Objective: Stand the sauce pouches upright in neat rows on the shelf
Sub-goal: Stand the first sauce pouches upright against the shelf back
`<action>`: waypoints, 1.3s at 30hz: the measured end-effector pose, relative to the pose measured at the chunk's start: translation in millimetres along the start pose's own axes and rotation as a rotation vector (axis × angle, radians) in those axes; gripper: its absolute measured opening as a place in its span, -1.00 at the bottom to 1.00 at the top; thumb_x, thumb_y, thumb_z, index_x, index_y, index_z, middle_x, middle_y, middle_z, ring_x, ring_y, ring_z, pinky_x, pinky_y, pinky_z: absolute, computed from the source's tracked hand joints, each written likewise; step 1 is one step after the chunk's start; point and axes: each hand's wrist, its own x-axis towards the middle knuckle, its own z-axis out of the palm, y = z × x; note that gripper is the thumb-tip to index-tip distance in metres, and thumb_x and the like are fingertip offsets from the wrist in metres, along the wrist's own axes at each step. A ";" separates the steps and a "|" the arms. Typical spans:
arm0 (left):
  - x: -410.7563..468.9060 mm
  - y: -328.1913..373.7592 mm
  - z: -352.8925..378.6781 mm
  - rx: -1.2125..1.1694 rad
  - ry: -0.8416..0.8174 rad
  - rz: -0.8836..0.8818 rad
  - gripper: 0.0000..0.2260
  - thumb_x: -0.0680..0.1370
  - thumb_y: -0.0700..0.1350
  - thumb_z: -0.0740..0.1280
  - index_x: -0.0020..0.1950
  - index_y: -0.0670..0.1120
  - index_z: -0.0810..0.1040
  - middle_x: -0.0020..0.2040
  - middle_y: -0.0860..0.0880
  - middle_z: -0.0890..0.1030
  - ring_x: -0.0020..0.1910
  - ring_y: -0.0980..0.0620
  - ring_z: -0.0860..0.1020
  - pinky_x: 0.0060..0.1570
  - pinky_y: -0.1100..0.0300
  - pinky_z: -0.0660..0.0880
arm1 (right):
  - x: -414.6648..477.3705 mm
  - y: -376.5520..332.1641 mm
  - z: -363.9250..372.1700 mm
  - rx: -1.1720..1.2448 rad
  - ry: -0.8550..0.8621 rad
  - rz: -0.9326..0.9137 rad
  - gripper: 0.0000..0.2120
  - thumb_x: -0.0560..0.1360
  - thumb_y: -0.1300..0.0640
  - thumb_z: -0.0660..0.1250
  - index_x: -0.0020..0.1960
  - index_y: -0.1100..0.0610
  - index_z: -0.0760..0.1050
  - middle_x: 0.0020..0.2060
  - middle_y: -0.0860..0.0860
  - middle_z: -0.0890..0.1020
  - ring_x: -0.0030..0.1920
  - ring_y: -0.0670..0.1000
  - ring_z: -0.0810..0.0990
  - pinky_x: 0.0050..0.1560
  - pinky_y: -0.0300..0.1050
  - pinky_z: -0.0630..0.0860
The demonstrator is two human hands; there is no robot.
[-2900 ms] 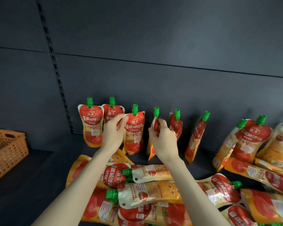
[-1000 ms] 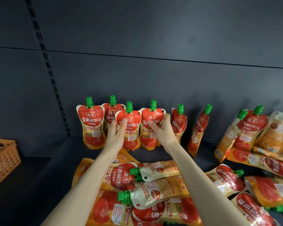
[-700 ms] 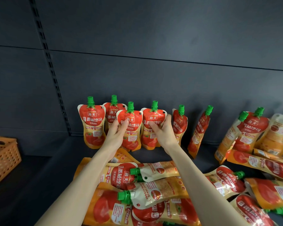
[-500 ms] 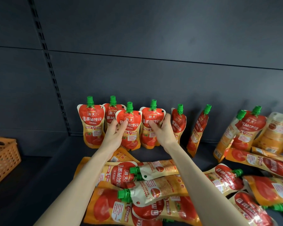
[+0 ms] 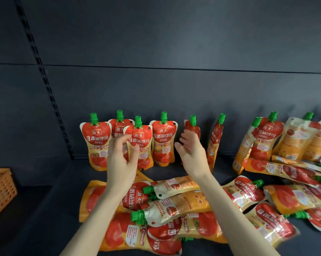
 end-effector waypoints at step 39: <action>41.4 94.2 167.9 0.298 -0.153 0.049 -0.56 0.39 0.08 0.45 0.15 -0.11 0.48 0.09 -0.07 0.47 0.08 -0.03 0.48 -0.04 0.23 0.36 | 67.3 64.5 -131.7 0.224 -0.110 0.016 -0.78 0.63 0.05 0.08 0.15 0.02 0.48 -0.04 -0.14 0.59 0.06 -0.15 0.55 0.14 -0.16 0.49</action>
